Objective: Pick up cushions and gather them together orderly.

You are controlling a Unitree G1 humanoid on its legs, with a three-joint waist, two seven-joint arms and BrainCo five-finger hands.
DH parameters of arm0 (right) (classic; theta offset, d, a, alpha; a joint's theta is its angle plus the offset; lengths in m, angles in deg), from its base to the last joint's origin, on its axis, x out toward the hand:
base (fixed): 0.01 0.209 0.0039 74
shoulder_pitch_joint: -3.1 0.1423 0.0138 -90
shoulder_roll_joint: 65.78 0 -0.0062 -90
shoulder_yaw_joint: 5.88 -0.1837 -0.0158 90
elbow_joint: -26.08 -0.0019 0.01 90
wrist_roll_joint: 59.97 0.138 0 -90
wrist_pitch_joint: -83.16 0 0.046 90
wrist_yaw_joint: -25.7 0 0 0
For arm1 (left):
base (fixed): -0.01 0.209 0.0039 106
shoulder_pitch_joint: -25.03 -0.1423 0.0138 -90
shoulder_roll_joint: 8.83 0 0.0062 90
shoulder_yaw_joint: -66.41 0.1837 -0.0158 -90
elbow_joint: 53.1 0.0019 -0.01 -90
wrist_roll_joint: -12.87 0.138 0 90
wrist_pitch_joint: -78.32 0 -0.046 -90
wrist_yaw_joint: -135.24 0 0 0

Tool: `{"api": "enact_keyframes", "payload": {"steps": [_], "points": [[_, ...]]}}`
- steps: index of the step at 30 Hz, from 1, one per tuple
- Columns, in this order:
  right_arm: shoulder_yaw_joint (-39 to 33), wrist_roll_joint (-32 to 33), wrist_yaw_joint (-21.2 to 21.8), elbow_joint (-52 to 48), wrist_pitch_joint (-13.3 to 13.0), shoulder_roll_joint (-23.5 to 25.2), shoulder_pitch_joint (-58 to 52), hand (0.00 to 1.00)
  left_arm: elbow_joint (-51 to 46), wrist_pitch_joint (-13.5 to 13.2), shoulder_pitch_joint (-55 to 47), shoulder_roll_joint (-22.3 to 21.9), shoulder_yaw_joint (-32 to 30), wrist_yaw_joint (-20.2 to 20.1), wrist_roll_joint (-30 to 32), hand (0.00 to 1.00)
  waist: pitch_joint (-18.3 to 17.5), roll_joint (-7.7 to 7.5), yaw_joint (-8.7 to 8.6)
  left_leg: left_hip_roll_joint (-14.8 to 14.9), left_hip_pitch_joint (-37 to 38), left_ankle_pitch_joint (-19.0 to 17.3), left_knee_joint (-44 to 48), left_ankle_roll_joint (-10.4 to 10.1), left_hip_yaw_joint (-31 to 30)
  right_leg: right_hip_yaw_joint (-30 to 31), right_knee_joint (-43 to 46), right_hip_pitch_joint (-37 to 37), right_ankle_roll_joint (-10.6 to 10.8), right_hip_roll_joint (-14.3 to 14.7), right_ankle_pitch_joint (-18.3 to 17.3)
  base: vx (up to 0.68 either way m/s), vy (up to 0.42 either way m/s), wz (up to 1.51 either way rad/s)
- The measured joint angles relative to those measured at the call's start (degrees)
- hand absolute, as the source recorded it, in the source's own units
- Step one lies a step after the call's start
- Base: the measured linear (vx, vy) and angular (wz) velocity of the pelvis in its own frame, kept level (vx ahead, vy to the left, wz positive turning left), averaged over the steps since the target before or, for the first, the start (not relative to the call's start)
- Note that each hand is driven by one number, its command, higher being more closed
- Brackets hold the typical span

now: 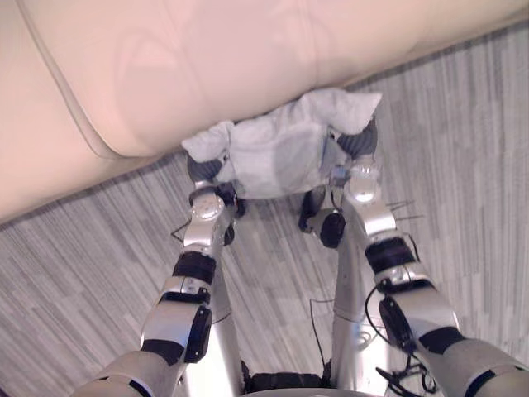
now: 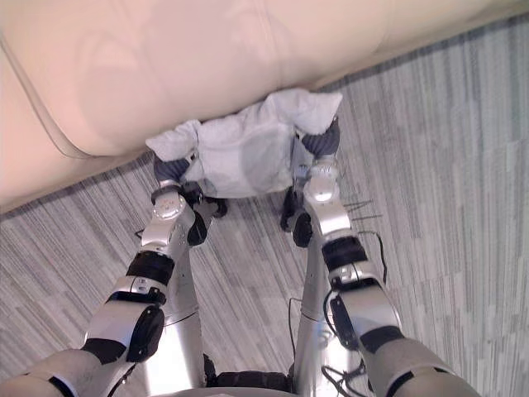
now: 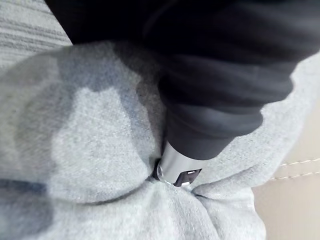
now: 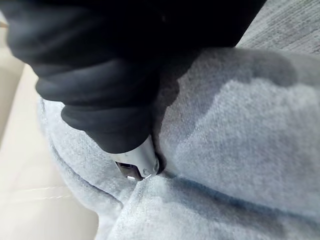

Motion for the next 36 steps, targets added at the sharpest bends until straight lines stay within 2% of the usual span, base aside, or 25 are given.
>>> {"api": "enact_keyframes", "payload": {"steps": [2, 3, 4, 6, 7, 9, 11, 14, 15, 19, 22, 25, 27, 29, 31, 32, 33, 34, 35, 36], "points": [[0.19, -0.47, -0.16, -7.77, -0.1, 0.75, -6.12, 1.0, -12.0, -0.08, -6.33, -0.09, 3.64, 0.01, 0.58, 1.0, -0.02, 0.02, 0.44, -0.98, 7.08, 0.85, -3.96, -0.01, 0.28, -0.93, -3.69, 7.33, -0.14, -0.36, 0.12, 0.03, -0.034, 0.24], [0.22, -0.72, -0.17, -11.2, -1.14, 1.06, -10.4, 1.0, -15.49, -1.83, -10.35, -0.17, 5.59, -0.01, 1.24, 1.0, -3.95, -0.08, 0.3, -1.41, 9.31, 0.79, -6.35, -0.33, 0.25, -1.52, -6.26, 9.97, -0.06, -0.35, 0.06, 0.06, -0.024, 0.29], [0.21, -1.09, -0.12, -14.4, -1.97, 0.99, -13.58, 1.0, -17.83, -3.05, -12.92, -0.11, 6.67, -0.17, 1.7, 1.0, -6.5, -0.04, 0.38, -1.88, 11.24, 0.91, -8.36, -0.52, 0.32, -1.94, -8.36, 12.11, -0.02, -0.42, 0.07, 0.1, -0.012, 0.24], [0.4, -1.96, 0.35, -22.26, -3.98, 1.27, -20.18, 1.0, -22.89, -4.5, -17.49, -0.11, 7.59, -1.22, 2.27, 1.0, -6.53, -0.03, 0.39, -2.1, 20.46, 1.28, -11.92, -0.75, 1.21, -2.77, -12.66, 21.79, 0.67, -0.41, 0.5, 0.14, -0.003, 0.18], [0.5, -2.08, 0.46, -24.02, -4.55, 1.46, -22.0, 1.0, -24.04, -4.92, -18.77, -0.12, 7.92, -1.46, 2.75, 1.0, -6.81, -0.08, 0.36, -2.34, 22.85, 1.3, -12.98, -0.71, 1.33, -2.94, -13.81, 24.23, 0.9, -0.41, 0.56, 0.14, -0.002, 0.16], [1.22, -2.1, 2.72, -28.8, -7.18, 1.64, -27.8, 1.0, -27.45, -6.41, -24.56, -0.13, 8.39, -3.46, 3.84, 1.0, -10.58, -0.08, 0.34, -3.4, 28.92, 1.39, -17.46, -0.73, 1.73, -3.43, -18.94, 30.69, 1.86, -0.31, 1.1, 0.19, 0.014, 0.13], [1.91, -2.16, 4.69, -29.04, -8.45, 1.65, -29.55, 1.0, -27.99, -6.84, -28.24, -0.22, 8.44, -4.46, 3.92, 1.0, -12.53, -0.1, 0.34, -4.19, 33.35, 1.72, -20.8, -0.82, 1.98, -3.81, -22.49, 35.26, 2.49, -0.28, 1.48, 0.2, 0.017, 0.14], [3.15, -2.15, 7.53, -25.14, -9.44, 1.31, -30.91, 1.0, -27.92, -7.02, -33.48, 1.16, 8.99, -5.06, 4.16, 1.0, -15.67, -1.03, 0.19, -6.28, 40.08, 4.7, -28.83, -0.59, 2.36, -4.22, -28.89, 41.16, 3.26, -0.33, 2.9, 0.22, 0.001, 0.15], [3.21, -2.08, 9.0, -22.58, -9.48, 0.85, -30.95, 1.0, -27.93, -7.02, -35.21, 2.03, 9.05, -5.36, 4.39, 1.0, -16.14, -1.21, 0.3, -6.87, 43.13, 5.97, -32.24, -0.55, 2.58, -4.4, -31.7, 43.86, 3.55, -0.12, 3.83, 0.23, -0.018, 0.08], [3.24, -1.73, 11.62, -17.47, -8.46, -0.75, -32.4, 1.0, -28.02, -7.35, -39.19, 2.61, 8.97, -7.03, 4.4, 1.0, -17.56, -1.03, 0.61, -7.29, 48.32, 6.53, -36.58, -0.73, 2.86, -4.55, -37.11, 49.52, 3.83, 1.18, 6.04, 0.17, -0.002, 0.0], [3.27, -0.42, 13.19, -17.13, -7.92, -1.04, -33.75, 1.0, -28.35, -7.36, -41.41, 2.57, 8.44, -8.75, 4.36, 1.0, -17.9, -1.04, 0.91, -7.3, 50.4, 6.27, -36.97, -0.71, 2.9, -4.09, -38.34, 51.79, 3.83, 1.53, 7.44, 0.14, 0.023, -0.04], [3.28, -0.24, 14.01, -17.13, -7.93, -1.22, -33.6, 1.0, -30.15, -7.35, -44.22, 2.05, 7.9, -10.0, 4.29, 1.0, -17.91, -1.05, 1.55, -7.19, 52.23, 3.82, -35.99, -0.58, 2.96, -3.02, -36.9, 52.81, 3.83, 1.54, 7.53, 0.12, 0.041, -0.11], [3.37, -0.26, 14.42, -17.06, -7.93, -1.42, -33.68, 1.0, -31.12, -7.35, -46.76, 1.81, 7.6, -11.36, 4.27, 1.0, -17.88, -1.04, 1.55, -6.88, 53.48, -1.27, -31.49, -0.24, 2.53, -1.3, -27.02, 51.1, 3.87, 0.46, 7.5, 0.08, 0.088, -0.07], [3.35, -0.3, 15.13, -17.06, -7.93, -1.4, -33.79, 1.0, -31.22, -7.34, -47.66, 1.78, 7.59, -12.09, 4.28, 1.0, -18.1, -1.47, 1.42, -7.81, 54.6, -4.27, -29.28, 0.74, 2.09, 0.68, -18.6, 48.67, 3.74, -1.27, 7.92, 0.06, 0.075, 0.07], [3.33, -0.34, 15.4, -16.95, -7.93, -1.35, -33.77, 1.0, -31.39, -7.31, -48.07, 1.8, 7.57, -12.39, 4.32, 1.0, -18.01, -1.32, 1.21, -8.77, 56.24, -5.34, -29.19, 1.74, 1.47, 2.76, -10.47, 44.71, 0.94, -2.2, 11.27, 0.1, 0.054, 0.2], [3.34, -0.35, 15.48, -16.17, -8.02, -1.34, -34.08, 1.0, -31.53, -7.31, -48.28, 1.71, 7.5, -12.4, 4.39, 1.0, -18.26, -0.32, 0.11, -8.72, 56.56, -5.86, -29.4, 2.38, 0.33, 3.91, -11.75, 43.46, 1.17, -1.22, 7.28, 0.14, 0.032, 0.38], [3.31, -0.33, 15.48, -15.58, -7.98, -1.29, -34.0, 1.0, -31.92, -7.31, -48.02, 1.68, 7.27, -12.39, 4.4, 1.0, -18.45, -0.66, 0.04, -8.7, 56.72, -6.32, -29.59, 2.45, -0.33, 4.96, -16.07, 42.21, 2.33, -0.41, 5.43, 0.15, 0.009, 0.37], [3.33, -0.33, 15.48, -15.54, -7.96, -1.26, -34.09, 1.0, -32.01, -7.33, -47.97, 1.72, 7.22, -12.38, 4.4, 1.0, -18.31, -0.48, 0.1, -8.72, 56.76, -6.42, -29.85, 2.33, -0.59, 5.54, -19.15, 41.18, 2.49, 0.37, 5.45, 0.18, -0.03, 0.29], [3.26, -0.33, 15.51, -15.52, -7.93, -1.52, -34.49, 1.0, -32.0, -7.32, -47.8, 1.73, 7.21, -12.39, 4.4, 1.0, -18.31, -0.47, -0.09, -8.7, 57.16, -6.62, -30.73, 1.98, -1.5, 7.46, -27.08, 39.8, 4.01, 1.85, 6.74, 0.22, -0.074, 0.42], [2.95, -0.33, 15.5, -15.52, -7.91, -1.89, -35.07, 1.0, -31.96, -7.31, -47.66, 1.72, 7.38, -12.45, 4.43, 1.0, -18.25, -0.37, -0.74, -8.88, 57.73, -6.92, -31.34, 1.45, -2.98, 9.13, -34.95, 39.49, 5.95, 3.0, 9.85, 0.24, -0.097, 0.6]]}}
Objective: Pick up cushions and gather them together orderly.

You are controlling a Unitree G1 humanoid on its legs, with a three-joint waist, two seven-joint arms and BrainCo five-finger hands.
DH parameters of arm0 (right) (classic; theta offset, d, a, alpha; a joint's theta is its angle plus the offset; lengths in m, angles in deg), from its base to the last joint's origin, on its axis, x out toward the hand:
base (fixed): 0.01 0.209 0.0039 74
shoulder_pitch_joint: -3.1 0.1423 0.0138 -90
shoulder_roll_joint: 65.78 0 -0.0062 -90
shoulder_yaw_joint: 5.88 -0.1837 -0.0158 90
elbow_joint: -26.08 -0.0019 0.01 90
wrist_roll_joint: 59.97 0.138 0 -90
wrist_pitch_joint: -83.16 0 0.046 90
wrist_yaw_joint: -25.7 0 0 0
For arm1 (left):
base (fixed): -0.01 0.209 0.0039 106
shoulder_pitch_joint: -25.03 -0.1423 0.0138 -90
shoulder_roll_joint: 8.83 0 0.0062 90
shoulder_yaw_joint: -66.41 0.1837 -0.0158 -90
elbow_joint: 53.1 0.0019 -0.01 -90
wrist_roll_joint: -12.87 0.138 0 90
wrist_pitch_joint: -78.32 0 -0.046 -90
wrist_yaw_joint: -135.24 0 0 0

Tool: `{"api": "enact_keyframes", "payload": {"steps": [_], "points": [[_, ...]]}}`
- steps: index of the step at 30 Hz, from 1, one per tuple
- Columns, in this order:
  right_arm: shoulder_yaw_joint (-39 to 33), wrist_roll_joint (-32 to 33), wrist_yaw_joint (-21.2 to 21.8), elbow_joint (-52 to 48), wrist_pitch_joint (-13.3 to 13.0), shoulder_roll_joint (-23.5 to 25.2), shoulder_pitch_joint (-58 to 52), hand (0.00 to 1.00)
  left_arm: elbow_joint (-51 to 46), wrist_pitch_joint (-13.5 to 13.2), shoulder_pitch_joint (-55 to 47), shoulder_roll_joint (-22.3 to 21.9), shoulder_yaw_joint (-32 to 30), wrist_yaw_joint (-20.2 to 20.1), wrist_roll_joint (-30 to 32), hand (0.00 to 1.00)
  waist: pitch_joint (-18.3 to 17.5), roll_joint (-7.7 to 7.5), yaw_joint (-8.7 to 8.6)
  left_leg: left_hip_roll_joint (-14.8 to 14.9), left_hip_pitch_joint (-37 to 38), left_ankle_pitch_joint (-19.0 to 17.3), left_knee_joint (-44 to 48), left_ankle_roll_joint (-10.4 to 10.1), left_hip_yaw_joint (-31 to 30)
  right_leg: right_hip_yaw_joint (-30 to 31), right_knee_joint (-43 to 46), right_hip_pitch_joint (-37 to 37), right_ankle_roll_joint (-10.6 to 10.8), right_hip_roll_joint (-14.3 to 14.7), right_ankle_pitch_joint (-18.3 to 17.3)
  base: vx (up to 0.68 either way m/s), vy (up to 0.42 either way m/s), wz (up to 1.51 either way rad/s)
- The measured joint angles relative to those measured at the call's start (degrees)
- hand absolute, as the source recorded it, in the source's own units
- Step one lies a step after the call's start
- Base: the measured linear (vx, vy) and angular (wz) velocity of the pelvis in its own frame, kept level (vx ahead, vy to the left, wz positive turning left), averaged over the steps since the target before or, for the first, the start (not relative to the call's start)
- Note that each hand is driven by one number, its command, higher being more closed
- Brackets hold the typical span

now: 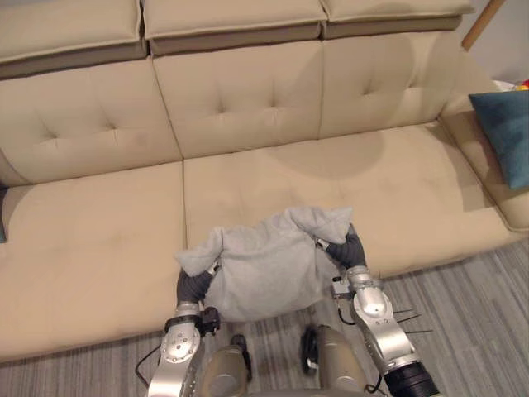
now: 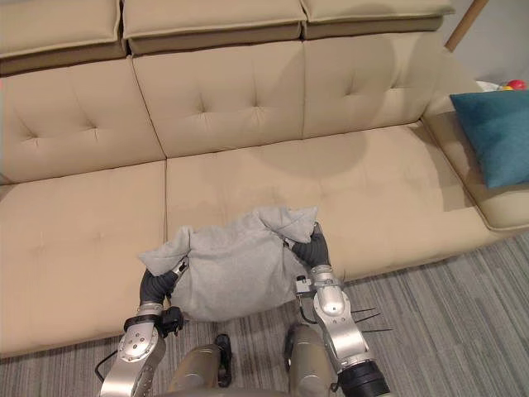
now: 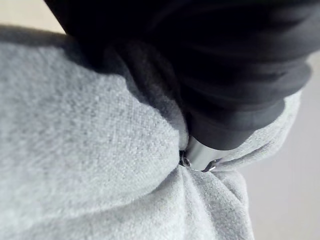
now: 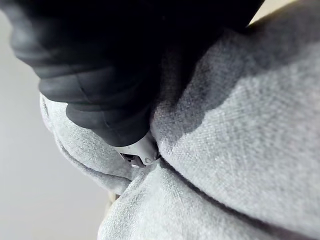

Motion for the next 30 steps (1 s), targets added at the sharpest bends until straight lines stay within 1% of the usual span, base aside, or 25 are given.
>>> {"api": "enact_keyframes", "payload": {"steps": [1, 2, 3, 4, 5, 6, 7, 8, 9, 10, 11, 13, 14, 15, 16, 18, 19, 21, 23, 26, 27, 28, 29, 30], "points": [[-0.19, 0.01, 0.0, 0.0, 0.03, -0.13, -0.52, 1.0, 0.01, 0.0, 0.03, 0.1, 0.17, -0.07, 0.09, 1.0, -0.01, -0.01, -0.54, -0.19, 0.45, -0.4, -0.16, -0.69, -0.87, 1.22, -4.66, 0.04, 0.51, 0.21, 2.37, 0.38, -0.207, 0.87], [-0.35, -0.01, 0.0, -0.02, 0.14, -0.16, -1.51, 1.0, 0.06, 0.0, 0.04, 0.32, 0.53, -0.23, 0.5, 1.0, -0.23, -0.49, -1.28, -1.08, 1.26, -1.49, 0.23, -2.22, -2.6, 2.65, -9.23, 0.56, 1.05, -0.04, 6.72, 0.37, -0.231, 1.06], [-0.58, 0.03, 0.04, -0.05, 0.31, -0.43, -2.79, 1.0, 0.44, 0.0, 0.14, 0.05, 0.84, -0.63, 0.58, 1.0, -0.26, -0.38, -1.91, -1.4, 2.32, -2.74, 1.46, -3.92, -4.62, 3.24, -8.39, 1.44, -0.54, -0.65, 12.24, 0.4, -0.27, 1.0], [-1.03, 0.05, 0.21, -0.06, 0.49, -1.39, -2.99, 1.0, 1.01, 0.03, 0.27, -1.55, 0.81, -1.0, 0.61, 1.0, -0.56, 1.9, -2.06, 0.14, 2.3, -3.09, 1.75, -4.67, -6.25, 0.89, -6.32, 1.42, -1.25, 0.23, 10.61, 0.34, -0.23, 0.86], [-1.97, 0.06, 0.67, -0.32, 0.5, -1.55, -3.04, 1.0, 1.12, -0.03, 0.68, -2.32, 0.79, -1.28, 0.61, 1.0, -1.26, 3.04, -2.14, 1.38, 1.45, -1.63, 2.32, -7.02, -6.57, -1.11, -5.05, 1.21, -2.63, 0.52, 9.01, 0.33, -0.208, 0.49], [-2.36, 0.03, 0.78, -0.37, 0.56, -1.6, -2.86, 1.0, 1.14, -0.08, 1.17, -2.85, 0.73, -1.28, 0.6, 1.0, -1.44, 3.33, -2.17, 1.97, 0.66, -0.68, 3.08, -7.47, -6.29, -1.8, -5.02, 1.18, -3.1, 0.7, 8.71, 0.43, -0.292, 0.53], [-3.51, 0.02, 0.9, -0.52, 0.62, -1.8, -2.61, 1.0, 1.5, -0.09, 2.93, -3.63, 0.6, -1.4, 0.58, 1.0, -1.53, 3.49, -1.65, 3.66, -1.85, 1.44, 6.5, -7.88, -3.9, -3.37, -6.39, 2.13, -3.88, 1.1, 8.22, 0.37, -0.283, 0.43], [-4.55, 0.03, 0.89, -0.54, 0.67, -1.9, -2.62, 1.0, 2.28, -0.08, 4.38, -4.34, 0.59, -1.65, 0.55, 1.0, -1.53, 3.49, -1.54, 5.1, -3.37, 3.15, 9.19, -6.95, -0.56, -4.42, -8.33, 3.69, -4.19, 1.44, 8.29, 0.33, -0.264, 0.43], [-4.93, 0.03, 0.88, -0.55, 0.7, -1.99, -2.64, 1.0, 2.83, -0.08, 4.59, -4.64, 0.63, -1.89, 0.54, 1.0, -1.53, 3.49, -1.56, 5.75, -3.85, 3.68, 10.16, -6.19, 1.21, -4.87, -9.57, 4.82, -4.44, 1.64, 8.42, 0.23, -0.146, 0.38], [-5.85, 0.03, 0.84, -0.83, 0.73, -2.21, -2.63, 1.0, 4.41, -0.07, 6.13, -4.97, 0.79, -2.61, 0.52, 1.0, -1.53, 3.49, -1.63, 6.66, -4.27, 3.61, 11.1, -5.4, 4.27, -5.78, -12.35, 7.43, -4.82, 1.76, 8.64, 0.17, -0.066, 0.31], [-6.65, 0.0, 0.62, -1.87, 0.77, -2.24, -2.61, 1.0, 5.17, -0.08, 6.89, -5.05, 0.99, -2.84, 0.54, 1.0, -1.54, 3.49, -1.55, 6.82, -4.66, 2.94, 10.8, -4.38, 6.46, -6.18, -13.9, 8.62, -5.03, 1.58, 8.82, 0.15, -0.032, 0.3], [-7.05, -0.02, -0.14, -3.69, 0.72, -2.35, -2.21, 1.0, 5.39, -0.09, 7.54, -5.16, 0.94, -3.63, 0.54, 1.0, -1.55, 3.51, -1.76, 6.66, -6.2, 2.58, 8.47, -3.68, 8.86, -7.08, -15.0, 9.0, -4.89, 0.95, 9.09, 0.07, 0.046, 0.25], [-7.84, -0.03, -0.27, -4.03, 0.72, -2.35, -1.15, 1.0, 5.38, -0.1, 8.16, -5.43, 0.96, -3.78, 0.56, 1.0, -1.87, 4.04, -1.62, 6.49, -6.29, 6.14, 2.51, -2.97, 10.05, -7.55, -15.65, 8.93, -4.32, 1.13, 9.45, 0.04, 0.087, 0.12], [-8.06, -0.04, -0.29, -3.94, 0.73, -2.29, -0.71, 1.0, 5.38, -0.13, 8.28, -5.48, 0.96, -3.78, 0.56, 1.0, -2.07, 4.33, -1.43, 6.51, -6.22, 6.59, 1.03, -3.63, 10.14, -7.38, -16.14, 8.95, -3.95, 1.61, 9.69, 0.03, 0.122, 0.01], [-8.28, -0.05, -0.29, -4.09, 0.8, -1.66, -0.29, 1.0, 5.39, -0.12, 8.55, -5.54, 1.01, -3.77, 0.59, 1.0, -2.24, 4.05, -1.19, 6.02, -5.71, 6.5, -0.5, -3.99, 10.22, -7.06, -17.22, 8.96, -3.16, 1.32, 10.53, 0.02, 0.153, 0.01], [-8.91, -0.21, -0.26, -4.76, 0.71, -0.07, 0.63, 1.0, 5.38, -0.12, 8.67, -4.91, 0.94, -3.72, 0.62, 1.0, -2.39, 3.73, -0.94, 3.47, -5.06, 6.96, -3.25, -3.41, 11.27, -5.98, -20.22, 9.36, -1.49, -0.15, 12.4, 0.01, 0.165, 0.0], [-8.87, -0.3, -0.26, -4.76, 0.71, 0.29, 0.86, 1.0, 5.38, -0.12, 8.55, -4.78, 0.95, -3.71, 0.62, 1.0, -2.4, 3.74, -0.88, 3.09, -4.84, 7.07, -3.48, -3.25, 11.61, -5.58, -20.89, 9.57, -1.41, -0.41, 12.83, 0.0, 0.129, -0.19], [-8.82, -0.27, -0.3, -4.68, 0.72, 1.23, 1.74, 1.0, 5.13, -0.12, 9.04, -3.78, 0.93, -3.6, 0.85, 1.0, -2.43, 3.69, -0.91, 2.43, -4.7, 7.08, -3.99, -3.22, 12.69, -3.94, -23.51, 9.99, -1.3, -0.74, 15.07, -0.02, 0.092, -0.24], [-8.84, -0.22, -0.45, -4.25, 0.72, 1.54, 2.45, 1.0, 5.13, -0.11, 9.75, -3.3, 0.96, -3.51, 1.19, 1.0, -2.43, 3.68, -1.03, 2.16, -4.95, 7.09, -4.13, -3.21, 12.77, -3.68, -24.37, 9.91, -1.23, -0.88, 15.68, -0.04, 0.036, -0.13], [-8.66, -0.14, -2.45, -0.29, 0.74, 1.78, 7.7, 1.0, 5.29, -0.05, 13.71, -1.75, 0.88, -1.53, 2.43, 1.0, -2.37, 3.6, -1.01, 2.08, -6.28, 7.04, -4.01, -3.15, 13.51, -2.22, -25.2, 8.34, -1.51, -0.97, 16.81, -0.09, 0.004, -0.21], [-8.67, 0.02, -3.97, 3.24, 0.74, 1.69, 12.88, 1.0, 6.19, -0.06, 18.34, -0.65, 0.68, 0.31, 2.84, 1.0, -2.32, 3.52, -0.94, 2.25, -8.5, 7.04, -3.3, -3.14, 13.44, -1.83, -25.26, 6.48, -1.57, -1.0, 17.61, -0.15, -0.022, -0.1], [-8.69, 0.07, -4.7, 4.8, 0.74, 1.69, 15.36, 1.0, 7.08, -0.05, 20.78, -0.09, 0.5, 1.14, 2.88, 1.0, -2.29, 3.49, -0.94, 2.38, -9.48, 7.1, -2.89, -3.07, 13.42, -1.74, -25.34, 5.64, -1.75, -0.93, 18.08, -0.2, -0.045, -0.08], [-8.75, 0.1, -6.25, 7.85, 0.77, 1.59, 20.8, 1.0, 10.17, -0.04, 27.03, 1.3, -0.21, 2.76, 2.91, 1.0, -1.88, 3.35, -1.01, 2.68, -11.26, 7.21, -1.9, -2.94, 13.3, -1.67, -25.81, 4.55, -1.75, -0.78, 19.09, -0.17, -0.053, -0.03], [-8.75, 0.1, -6.94, 9.05, 0.77, 1.56, 23.07, 1.0, 11.47, -0.04, 29.62, 1.87, -0.5, 3.5, 2.9, 1.0, -1.56, 3.22, -1.0, 2.85, -11.8, 7.28, -1.52, -2.92, 13.28, -1.67, -26.01, 4.24, -1.95, -0.66, 19.5, -0.18, -0.068, -0.03]]}}
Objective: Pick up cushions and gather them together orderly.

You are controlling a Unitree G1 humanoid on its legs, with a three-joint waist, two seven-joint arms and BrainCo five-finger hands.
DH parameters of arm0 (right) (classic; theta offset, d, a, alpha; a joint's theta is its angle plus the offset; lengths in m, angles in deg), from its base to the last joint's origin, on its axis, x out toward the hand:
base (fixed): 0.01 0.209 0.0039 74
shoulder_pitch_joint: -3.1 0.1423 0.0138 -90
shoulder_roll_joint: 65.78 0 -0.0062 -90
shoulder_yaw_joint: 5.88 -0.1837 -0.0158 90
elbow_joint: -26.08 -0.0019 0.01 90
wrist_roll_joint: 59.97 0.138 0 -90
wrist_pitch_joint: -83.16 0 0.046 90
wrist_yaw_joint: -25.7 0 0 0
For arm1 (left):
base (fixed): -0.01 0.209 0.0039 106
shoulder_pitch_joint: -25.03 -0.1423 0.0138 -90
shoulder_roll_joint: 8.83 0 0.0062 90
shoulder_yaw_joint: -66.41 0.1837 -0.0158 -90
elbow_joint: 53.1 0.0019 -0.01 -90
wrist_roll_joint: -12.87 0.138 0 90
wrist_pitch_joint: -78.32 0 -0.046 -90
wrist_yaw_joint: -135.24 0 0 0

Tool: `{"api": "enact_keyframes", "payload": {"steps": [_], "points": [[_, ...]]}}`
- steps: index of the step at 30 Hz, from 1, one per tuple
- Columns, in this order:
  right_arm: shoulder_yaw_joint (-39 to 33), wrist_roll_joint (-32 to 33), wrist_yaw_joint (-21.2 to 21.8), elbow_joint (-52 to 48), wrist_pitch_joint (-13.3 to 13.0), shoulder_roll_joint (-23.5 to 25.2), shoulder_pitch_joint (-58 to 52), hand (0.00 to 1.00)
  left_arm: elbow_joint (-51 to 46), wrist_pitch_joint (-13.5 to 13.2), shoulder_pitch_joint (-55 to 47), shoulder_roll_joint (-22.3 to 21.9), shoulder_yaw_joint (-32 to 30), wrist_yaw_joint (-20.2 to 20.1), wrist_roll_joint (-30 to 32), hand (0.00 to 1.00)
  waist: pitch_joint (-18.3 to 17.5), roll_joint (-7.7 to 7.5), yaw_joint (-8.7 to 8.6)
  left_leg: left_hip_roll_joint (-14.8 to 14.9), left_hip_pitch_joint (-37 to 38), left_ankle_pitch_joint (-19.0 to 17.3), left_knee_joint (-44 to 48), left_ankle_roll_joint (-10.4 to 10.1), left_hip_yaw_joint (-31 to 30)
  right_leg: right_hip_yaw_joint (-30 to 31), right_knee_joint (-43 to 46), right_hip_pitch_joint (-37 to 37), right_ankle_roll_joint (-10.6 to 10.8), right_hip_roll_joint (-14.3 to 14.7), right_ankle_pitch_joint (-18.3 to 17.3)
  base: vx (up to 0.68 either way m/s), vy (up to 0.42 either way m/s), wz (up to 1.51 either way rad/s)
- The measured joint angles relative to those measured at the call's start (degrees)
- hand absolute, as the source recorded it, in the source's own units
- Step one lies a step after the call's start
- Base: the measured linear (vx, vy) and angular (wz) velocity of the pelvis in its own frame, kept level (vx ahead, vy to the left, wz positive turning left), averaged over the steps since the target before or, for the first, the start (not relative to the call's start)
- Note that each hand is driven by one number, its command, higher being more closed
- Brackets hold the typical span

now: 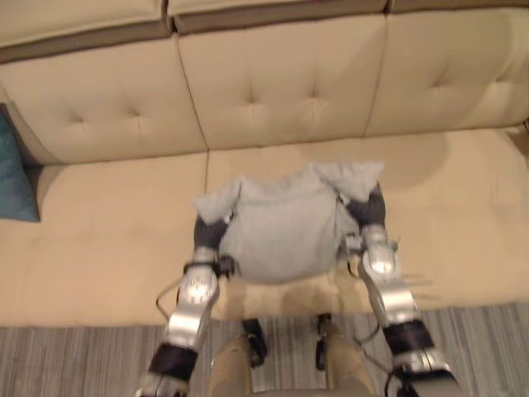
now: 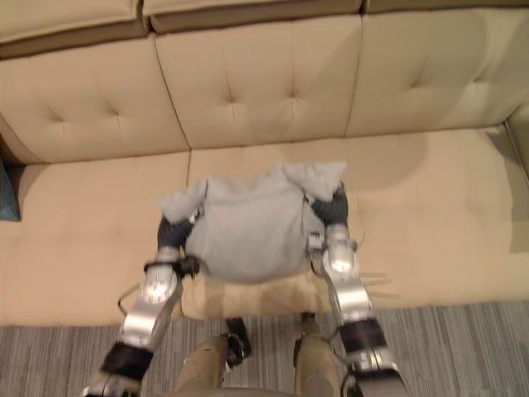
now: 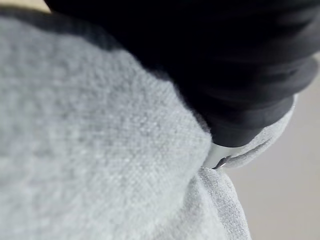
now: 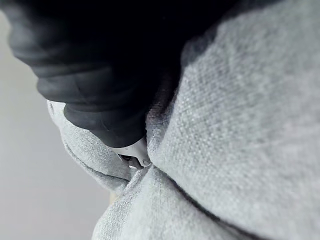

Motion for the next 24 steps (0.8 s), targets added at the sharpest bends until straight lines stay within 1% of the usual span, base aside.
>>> {"api": "enact_keyframes", "payload": {"steps": [2, 3, 4, 5, 8, 9, 11, 12, 13, 15, 16, 17, 18, 20, 24], "points": [[-0.48, -0.08, -3.27, 3.27, 0.47, -0.28, 10.02, 1.0, 5.69, -0.01, 11.97, 2.28, -1.19, 4.01, 0.08, 1.0, 2.2, -0.79, -0.11, 0.24, -2.16, 0.82, 1.06, 0.34, -0.84, -0.32, -0.09, -1.28, -0.15, 0.23, 1.19, -0.18, -0.076, 0.08], [-0.62, -0.12, -3.86, 3.75, 0.5, -0.45, 12.03, 1.0, 6.65, -0.01, 14.25, 2.74, -1.48, 4.71, 0.1, 1.0, 2.7, -0.89, -0.11, 0.26, -2.67, 0.94, 1.31, 0.25, -1.03, -0.47, -0.09, -1.6, -0.17, 0.27, 1.39, -0.22, -0.101, 0.18], [-1.32, -0.17, -5.42, 4.77, 0.66, -0.67, 17.25, 1.0, 8.58, -0.03, 19.77, 4.14, -1.73, 6.9, 0.16, 1.0, 3.56, -1.3, -0.06, 0.27, -4.19, 1.43, 1.49, 0.15, -1.32, -0.65, -0.07, -2.83, -0.34, 0.49, 1.86, -0.18, -0.089, 0.16], [-2.19, -0.32, -6.44, 5.73, 0.66, -0.89, 21.8, 1.0, 9.98, -0.05, 24.2, 5.05, -2.27, 8.08, 0.18, 1.0, 4.73, -1.43, -0.08, 0.19, -5.08, 2.07, 1.46, 0.36, -1.67, -0.91, -0.07, -3.56, -0.33, 0.51, 2.28, -0.17, -0.089, 0.16], [-3.12, -1.18, -8.77, 8.29, 0.67, -1.71, 30.59, 1.0, 13.09, -0.12, 32.8, 6.34, -3.62, 10.54, 0.59, 1.0, 6.7, -1.64, 0.07, 0.11, -6.99, 3.09, 1.34, 0.29, -2.11, -1.18, -0.01, -5.35, -0.6, 0.51, 2.94, -0.11, -0.059, 0.1], [-3.52, -1.64, -9.71, 9.14, 0.67, -2.0, 34.37, 1.0, 15.02, -0.38, 37.14, 7.33, -3.94, 11.65, 0.62, 1.0, 7.98, -1.63, 0.07, 0.08, -7.9, 3.82, 1.14, 0.61, -2.56, -1.51, 0.0, -6.07, -0.64, 0.51, 3.07, -0.07, -0.054, 0.12], [-4.09, -1.77, -10.15, 10.35, 0.65, -2.24, 37.24, 1.0, 17.35, -0.74, 40.84, 7.95, -4.47, 11.82, 0.59, 1.0, 8.8, -1.68, 0.06, -0.08, -8.81, 4.78, 0.37, 0.43, -2.8, -1.87, 0.08, -7.13, -0.76, 0.49, 3.19, -0.02, -0.053, 0.15], [-4.5, -1.73, -10.81, 12.52, 0.69, -2.62, 39.88, 1.0, 19.62, -0.83, 43.63, 8.21, -4.8, 11.82, 0.52, 1.0, 8.98, -1.67, -0.1, -0.78, -9.84, 5.92, -0.74, 0.55, -2.99, -2.32, 0.14, -8.54, -0.9, 0.29, 3.3, 0.01, -0.048, 0.18], [-4.62, -1.71, -10.94, 13.58, 0.69, -2.88, 40.83, 1.0, 20.55, -0.84, 44.65, 8.26, -4.81, 11.82, 0.48, 1.0, 9.13, -1.69, -0.12, -0.96, -10.22, 6.31, -1.18, 0.4, -3.16, -2.45, 0.16, -9.02, -0.95, 0.21, 3.34, 0.03, -0.052, 0.19], [-5.02, -1.5, -11.1, 18.14, 0.87, -4.15, 45.43, 1.0, 25.16, -0.85, 49.57, 8.89, -4.81, 11.77, 0.01, 1.0, 11.65, -1.81, -0.16, -1.16, -10.84, 7.72, -2.98, 0.12, -3.7, -2.62, 0.24, -10.12, -1.05, -0.01, 3.41, 0.02, -0.042, 0.15], [-5.0, -1.31, -11.09, 18.48, 0.9, -4.35, 45.89, 1.0, 25.57, -0.86, 50.18, 8.94, -4.81, 11.74, -0.13, 1.0, 11.66, -1.8, -0.16, -1.15, -11.54, 7.88, -3.16, 0.05, -3.89, -2.65, 0.27, -10.81, -1.05, 0.06, 3.41, 0.02, -0.056, 0.14], [-5.1, -1.13, -11.18, 18.71, 0.82, -4.74, 47.11, 0.0, 26.01, -1.18, 51.69, 9.11, -4.83, 11.74, -0.32, 0.0, 12.09, -1.81, -0.22, -1.16, -12.69, 8.46, -3.79, 0.0, -4.08, -2.8, 0.34, -12.11, -1.09, 0.14, 3.45, 0.01, -0.055, 0.12], [-5.1, -0.93, -11.2, 18.72, 0.7, -5.49, 49.13, 0.0, 26.2, -1.71, 53.85, 9.47, -5.27, 11.7, -0.74, 0.0, 13.78, -1.81, -0.29, -1.16, -12.83, 8.96, -4.36, -0.13, -4.24, -2.91, 0.41, -12.38, -1.11, 0.17, 3.46, 0.02, -0.054, 0.12], [-5.14, -0.04, -11.2, 19.83, 0.65, -6.28, 51.48, 0.0, 26.67, -2.17, 55.76, 10.42, -5.77, 11.63, -1.27, 0.0, 14.65, -1.8, -0.77, -1.12, -13.13, 9.27, -4.83, -0.17, -4.52, -2.95, 0.41, -12.66, -1.11, 0.29, 3.45, 0.01, -0.043, 0.09], [-5.2, 0.89, -11.16, 20.69, 0.59, -7.69, 52.31, 0.0, 28.83, -2.23, 57.87, 11.71, -5.99, 11.37, -2.43, 0.0, 14.65, -1.8, -0.91, -1.19, -13.53, 9.69, -5.87, -0.27, -4.74, -2.58, 0.85, -13.69, -1.09, 0.52, 3.42, 0.01, -0.035, 0.02]]}}
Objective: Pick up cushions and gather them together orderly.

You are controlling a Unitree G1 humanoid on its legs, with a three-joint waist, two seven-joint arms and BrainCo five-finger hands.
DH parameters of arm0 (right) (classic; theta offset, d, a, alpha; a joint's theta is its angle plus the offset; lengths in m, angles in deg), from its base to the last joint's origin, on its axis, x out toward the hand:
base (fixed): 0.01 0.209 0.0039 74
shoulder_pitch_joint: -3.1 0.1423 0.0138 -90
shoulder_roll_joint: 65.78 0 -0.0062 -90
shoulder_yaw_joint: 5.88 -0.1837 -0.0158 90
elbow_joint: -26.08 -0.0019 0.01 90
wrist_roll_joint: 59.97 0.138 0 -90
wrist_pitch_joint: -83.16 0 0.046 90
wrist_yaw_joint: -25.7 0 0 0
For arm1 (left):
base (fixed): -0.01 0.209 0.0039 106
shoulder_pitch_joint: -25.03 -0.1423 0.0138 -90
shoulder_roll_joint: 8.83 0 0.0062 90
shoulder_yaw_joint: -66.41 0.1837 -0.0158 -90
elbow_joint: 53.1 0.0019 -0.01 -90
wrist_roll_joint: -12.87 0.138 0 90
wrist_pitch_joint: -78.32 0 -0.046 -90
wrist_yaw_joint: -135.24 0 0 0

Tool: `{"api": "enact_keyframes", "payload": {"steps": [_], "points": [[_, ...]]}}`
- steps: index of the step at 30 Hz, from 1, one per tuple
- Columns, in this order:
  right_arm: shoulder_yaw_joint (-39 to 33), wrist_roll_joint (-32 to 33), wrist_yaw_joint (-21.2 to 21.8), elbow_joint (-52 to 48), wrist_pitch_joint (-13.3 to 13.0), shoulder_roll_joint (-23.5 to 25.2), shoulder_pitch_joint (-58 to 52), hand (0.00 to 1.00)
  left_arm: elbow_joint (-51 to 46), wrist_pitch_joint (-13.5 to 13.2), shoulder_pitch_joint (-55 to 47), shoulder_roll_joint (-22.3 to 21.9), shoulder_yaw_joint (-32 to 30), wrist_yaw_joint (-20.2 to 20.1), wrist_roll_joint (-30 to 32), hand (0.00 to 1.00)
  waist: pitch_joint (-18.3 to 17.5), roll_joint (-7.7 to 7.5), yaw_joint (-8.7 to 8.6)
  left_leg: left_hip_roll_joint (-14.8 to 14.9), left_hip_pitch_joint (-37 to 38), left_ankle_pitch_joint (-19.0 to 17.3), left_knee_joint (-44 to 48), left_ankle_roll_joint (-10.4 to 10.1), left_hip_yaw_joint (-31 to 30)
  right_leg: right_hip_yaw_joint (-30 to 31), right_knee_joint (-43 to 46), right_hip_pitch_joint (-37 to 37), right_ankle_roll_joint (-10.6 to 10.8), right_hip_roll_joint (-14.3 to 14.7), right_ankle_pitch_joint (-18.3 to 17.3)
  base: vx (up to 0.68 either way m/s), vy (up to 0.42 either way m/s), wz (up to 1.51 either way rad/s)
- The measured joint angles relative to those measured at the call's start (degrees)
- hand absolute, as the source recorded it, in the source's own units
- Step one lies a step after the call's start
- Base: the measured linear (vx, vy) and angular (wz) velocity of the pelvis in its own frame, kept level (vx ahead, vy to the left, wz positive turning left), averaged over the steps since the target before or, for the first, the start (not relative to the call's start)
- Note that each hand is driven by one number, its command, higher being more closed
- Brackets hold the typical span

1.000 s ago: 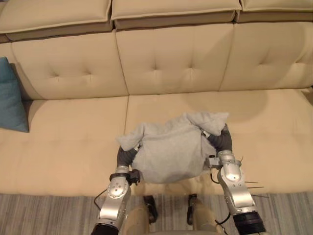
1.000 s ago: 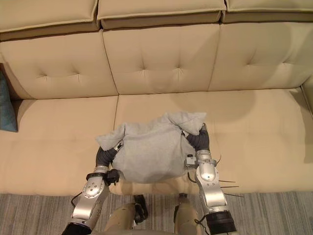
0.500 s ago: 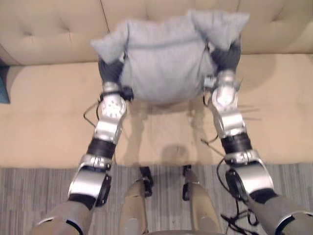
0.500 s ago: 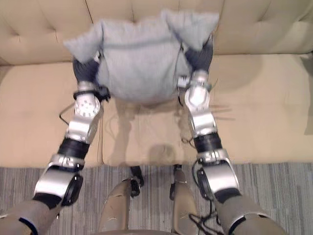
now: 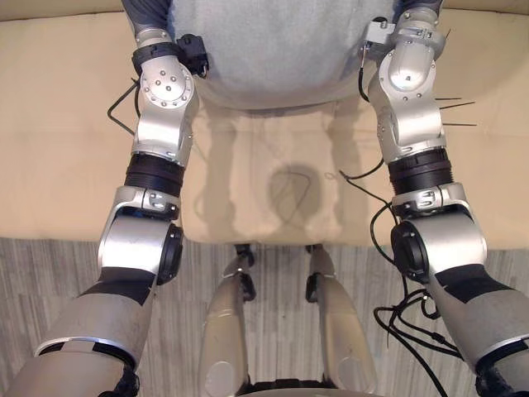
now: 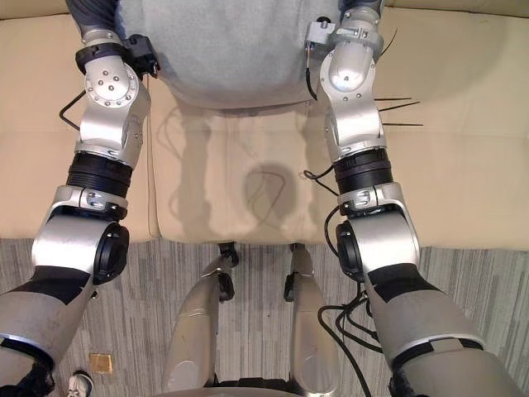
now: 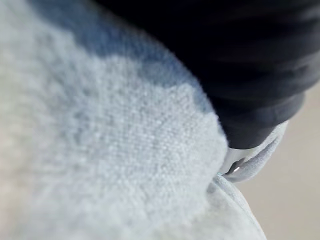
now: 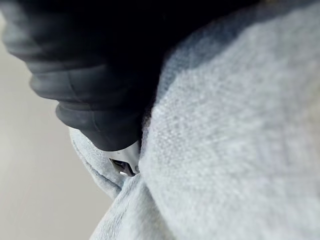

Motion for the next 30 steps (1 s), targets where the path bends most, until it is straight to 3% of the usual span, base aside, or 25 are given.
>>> {"api": "enact_keyframes", "payload": {"steps": [10, 13, 18, 25, 28, 30], "points": [[-2.85, 7.14, 0.27, 3.87, 0.0, -7.04, 5.19, 0.0, 2.44, -0.01, 3.52, 8.1, -0.37, -3.05, -2.77, 0.0, 0.01, 0.0, -0.27, -1.0, -0.01, 4.99, -6.62, -0.03, -1.05, -1.55, 0.58, -2.25, -0.01, -0.84, 0.0, -0.03, -0.03, 0.12], [-6.8, 10.73, 0.02, 2.88, 0.02, -10.05, 5.07, 0.0, 0.66, 0.0, 2.68, 10.03, -5.1, -3.47, -5.94, 0.0, 0.01, 0.0, -0.17, -1.53, 0.05, 5.2, -7.12, -0.02, -0.97, -1.67, 0.78, -2.43, -0.02, -0.89, 0.0, -0.05, -0.014, 0.05], [-10.97, 15.31, 0.31, -7.48, -0.61, -18.95, -2.88, 0.0, -4.23, -0.58, -3.89, 13.81, -12.08, -3.56, -12.32, 0.0, 0.0, -0.01, 0.46, -1.53, 0.81, 5.9, -8.2, 0.01, -0.7, -1.59, 1.32, -2.48, -0.02, -0.99, -0.04, -0.03, -0.016, 0.0], [-11.71, 18.22, 4.94, -13.37, -2.37, -20.28, -18.09, 0.0, -11.09, -1.46, -17.92, 13.18, -13.37, -7.57, -13.32, 0.0, -0.08, -0.06, 0.4, -1.11, 3.37, 5.86, -8.77, -0.03, -0.55, -1.5, 2.15, -0.52, -0.25, -0.99, -1.07, -0.04, -0.02, -0.01], [-14.47, 18.29, 6.98, -17.18, -2.53, -17.59, -29.44, 0.0, -17.35, -1.75, -28.18, 8.7, -13.26, -9.51, -13.26, 0.0, -0.1, -0.06, 0.92, -0.75, 4.59, 5.86, -8.7, -0.03, -0.47, -1.53, 2.17, 0.73, -0.2, -0.67, -1.36, -0.03, -0.04, -0.02], [-16.16, 18.23, 7.95, -19.93, -2.61, -13.13, -38.98, 0.0, -21.07, -2.0, -36.92, 3.09, -12.42, -11.08, -12.82, 0.0, -0.19, -0.07, 0.86, -0.66, 6.6, 5.52, -8.62, -0.38, -0.64, -1.69, 2.32, 2.9, -0.03, -0.6, -2.35, 0.0, -0.038, 0.03]]}}
